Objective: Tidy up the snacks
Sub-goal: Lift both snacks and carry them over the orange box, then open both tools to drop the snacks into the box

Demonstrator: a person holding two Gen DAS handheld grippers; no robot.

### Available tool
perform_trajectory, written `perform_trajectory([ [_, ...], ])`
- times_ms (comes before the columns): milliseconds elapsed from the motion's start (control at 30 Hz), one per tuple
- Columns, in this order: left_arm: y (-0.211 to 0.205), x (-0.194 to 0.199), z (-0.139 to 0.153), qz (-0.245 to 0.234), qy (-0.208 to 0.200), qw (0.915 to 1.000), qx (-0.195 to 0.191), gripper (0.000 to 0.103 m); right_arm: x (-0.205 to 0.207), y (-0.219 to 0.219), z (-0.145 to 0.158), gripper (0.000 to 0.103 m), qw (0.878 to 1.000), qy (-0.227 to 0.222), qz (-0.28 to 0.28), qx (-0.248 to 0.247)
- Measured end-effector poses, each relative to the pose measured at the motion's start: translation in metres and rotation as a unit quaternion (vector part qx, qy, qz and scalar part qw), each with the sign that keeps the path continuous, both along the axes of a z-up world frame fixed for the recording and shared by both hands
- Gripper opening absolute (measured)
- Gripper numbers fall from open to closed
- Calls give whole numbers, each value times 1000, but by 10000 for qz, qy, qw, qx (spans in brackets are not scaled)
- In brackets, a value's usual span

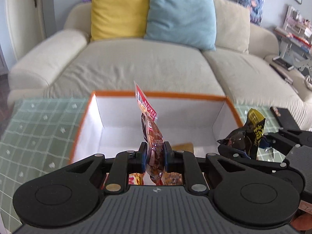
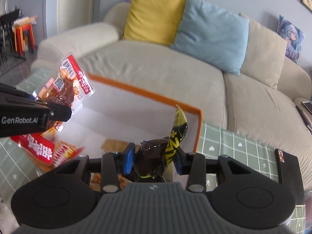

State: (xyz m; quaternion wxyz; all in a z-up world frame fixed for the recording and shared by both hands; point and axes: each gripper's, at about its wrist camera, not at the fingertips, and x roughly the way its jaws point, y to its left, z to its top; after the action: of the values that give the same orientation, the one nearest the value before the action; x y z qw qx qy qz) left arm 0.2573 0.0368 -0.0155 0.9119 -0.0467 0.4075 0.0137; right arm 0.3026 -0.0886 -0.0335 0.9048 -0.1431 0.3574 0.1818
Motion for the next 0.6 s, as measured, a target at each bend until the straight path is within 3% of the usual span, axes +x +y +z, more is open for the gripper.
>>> perform_trajectory([
  [300,-1,27,-39,-120,1017,9947,11,18,34,9,-40,39,9932,1042,33,-523],
  [600,-5,32,-58,-131,1435,9891,289,19,33,27,-51,41,9874,1111,293,-1086],
])
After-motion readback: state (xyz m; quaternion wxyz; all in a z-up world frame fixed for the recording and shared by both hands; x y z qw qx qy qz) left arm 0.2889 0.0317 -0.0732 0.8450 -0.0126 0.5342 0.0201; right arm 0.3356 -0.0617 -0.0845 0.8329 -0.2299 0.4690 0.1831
